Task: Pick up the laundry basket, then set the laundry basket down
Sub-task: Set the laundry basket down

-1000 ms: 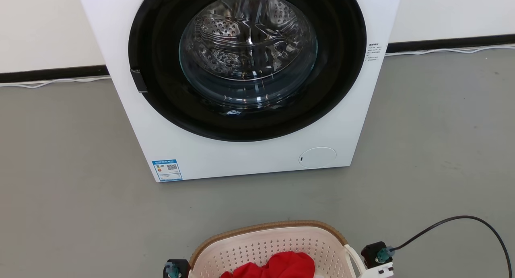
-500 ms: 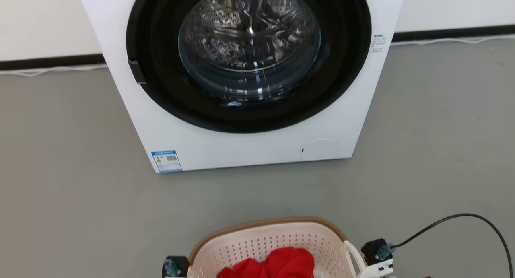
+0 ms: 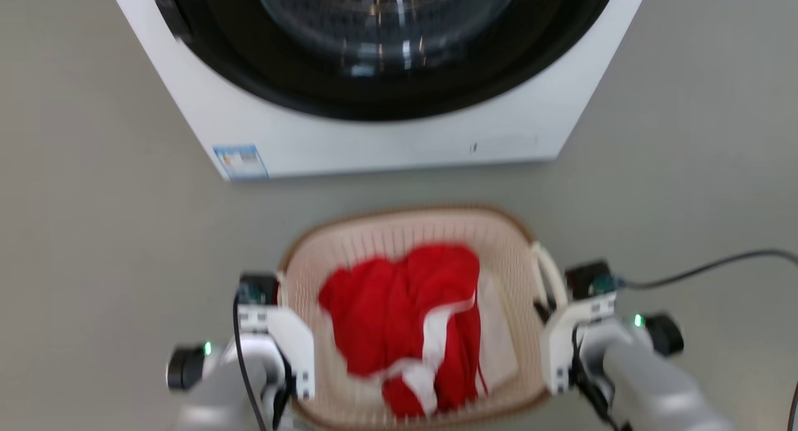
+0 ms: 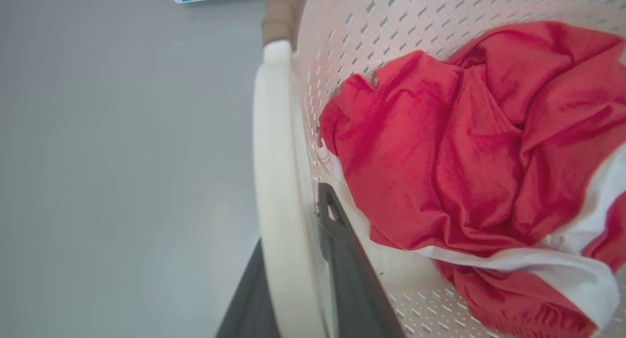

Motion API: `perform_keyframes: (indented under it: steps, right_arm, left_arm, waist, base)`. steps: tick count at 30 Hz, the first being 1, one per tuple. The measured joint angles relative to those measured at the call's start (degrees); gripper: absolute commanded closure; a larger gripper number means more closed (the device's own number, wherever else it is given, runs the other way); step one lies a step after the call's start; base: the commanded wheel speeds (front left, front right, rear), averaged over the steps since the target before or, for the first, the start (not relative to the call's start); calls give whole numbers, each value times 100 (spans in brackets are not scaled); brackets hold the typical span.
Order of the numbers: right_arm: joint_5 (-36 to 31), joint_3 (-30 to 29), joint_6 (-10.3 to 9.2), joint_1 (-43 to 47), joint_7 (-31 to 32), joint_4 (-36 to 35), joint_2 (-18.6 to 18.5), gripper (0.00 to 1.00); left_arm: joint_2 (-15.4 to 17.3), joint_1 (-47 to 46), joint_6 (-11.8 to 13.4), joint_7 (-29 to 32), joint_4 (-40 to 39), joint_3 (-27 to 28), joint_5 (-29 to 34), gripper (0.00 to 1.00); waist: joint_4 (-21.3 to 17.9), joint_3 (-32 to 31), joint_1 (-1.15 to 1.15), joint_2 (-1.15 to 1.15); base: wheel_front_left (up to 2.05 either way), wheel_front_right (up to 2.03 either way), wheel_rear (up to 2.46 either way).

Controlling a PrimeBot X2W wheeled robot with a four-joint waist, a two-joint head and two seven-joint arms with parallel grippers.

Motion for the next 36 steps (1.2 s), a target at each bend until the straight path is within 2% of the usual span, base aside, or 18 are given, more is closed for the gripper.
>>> perform_keyframes:
  steps: [14,23,29,36]
  right_arm:
    - [-526,-584,2,-1706,-767,356,-2,100]
    - [-719,-911,2,-2332,-959,423,-12,100]
    - [-983,-1182,4,-2600,-1061,452,-21,100]
    - [-1428,-1607,7,-2701,-1107,472,-20,100]
  left_arm:
    - [92,-1869,21,-565,30,16,314,100]
    - [126,-2605,27,-717,71,42,398,100]
    - [122,-2820,67,-907,71,155,398,100]
    - [114,-2925,67,-957,31,267,456,100]
  waist:
    - [64,1928,0,0]
    - [71,3108,0,0]
    - [76,3577,0,0]
    - [138,3803,0,0]
  base:
    - [0,0,0]
    - [0,0,0]
    - [0,0,0]
    - [0,0,0]
